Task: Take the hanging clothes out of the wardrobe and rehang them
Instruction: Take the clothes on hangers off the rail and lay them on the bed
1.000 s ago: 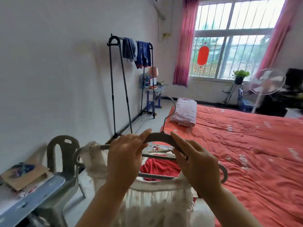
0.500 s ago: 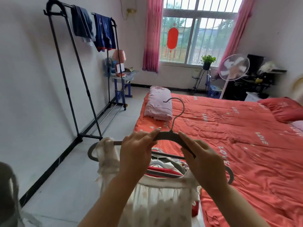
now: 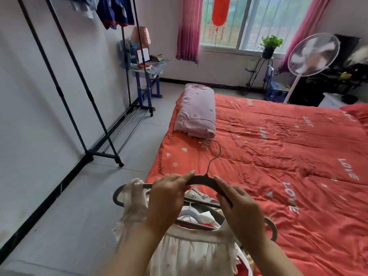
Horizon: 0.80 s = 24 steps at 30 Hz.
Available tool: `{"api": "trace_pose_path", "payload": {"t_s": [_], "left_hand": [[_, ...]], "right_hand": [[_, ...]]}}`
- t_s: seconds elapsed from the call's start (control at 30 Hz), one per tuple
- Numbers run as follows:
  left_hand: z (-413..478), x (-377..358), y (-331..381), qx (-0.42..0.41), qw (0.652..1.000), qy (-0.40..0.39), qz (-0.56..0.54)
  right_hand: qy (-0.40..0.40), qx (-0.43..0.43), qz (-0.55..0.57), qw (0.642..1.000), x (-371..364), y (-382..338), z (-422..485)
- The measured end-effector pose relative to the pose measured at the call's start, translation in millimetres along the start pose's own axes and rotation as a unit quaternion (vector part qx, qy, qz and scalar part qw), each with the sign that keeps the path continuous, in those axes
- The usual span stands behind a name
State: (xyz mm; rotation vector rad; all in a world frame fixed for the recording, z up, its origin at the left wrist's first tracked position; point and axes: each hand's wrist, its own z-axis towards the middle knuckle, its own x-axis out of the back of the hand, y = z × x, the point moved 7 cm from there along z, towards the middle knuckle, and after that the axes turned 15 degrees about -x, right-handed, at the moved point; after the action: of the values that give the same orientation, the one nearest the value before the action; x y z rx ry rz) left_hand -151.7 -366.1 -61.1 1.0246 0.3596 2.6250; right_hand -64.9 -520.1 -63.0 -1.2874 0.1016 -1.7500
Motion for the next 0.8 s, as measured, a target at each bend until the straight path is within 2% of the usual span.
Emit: {"api": "trace_pose_path", "payload": {"t_s": [0.27, 0.37, 0.47, 0.53, 0.6, 0.8], "left_hand": [[-9.4, -129.6, -112.2, 0.083, 0.993, -0.088, 0.0], [-25.3, -169.6, -150.7, 0.131, 0.983, -0.127, 0.017], [-46.3, -205.5, -179.9, 0.183, 0.963, -0.192, 0.05], [-67.4, -226.6, -193.5, 0.239, 0.938, -0.245, 0.05], [-90.1, -242.0, -197.3, 0.268, 0.919, -0.286, 0.039], [-131.5, -245.0, -182.3, 0.287, 0.886, -0.359, 0.058]], "right_hand": [[-0.098, -0.089, -0.005, 0.991, -132.8, 98.9, 56.0], [-0.183, -0.154, -0.01, 0.971, -188.3, 135.3, 58.6], [-0.285, -0.209, -0.029, 0.935, -240.7, 169.4, 48.4], [-0.315, -0.239, -0.026, 0.918, -259.6, 186.1, 35.3], [-0.336, -0.233, -0.034, 0.912, -269.4, 194.9, 17.3], [-0.402, -0.221, -0.05, 0.887, -277.7, 200.4, -31.5]]}}
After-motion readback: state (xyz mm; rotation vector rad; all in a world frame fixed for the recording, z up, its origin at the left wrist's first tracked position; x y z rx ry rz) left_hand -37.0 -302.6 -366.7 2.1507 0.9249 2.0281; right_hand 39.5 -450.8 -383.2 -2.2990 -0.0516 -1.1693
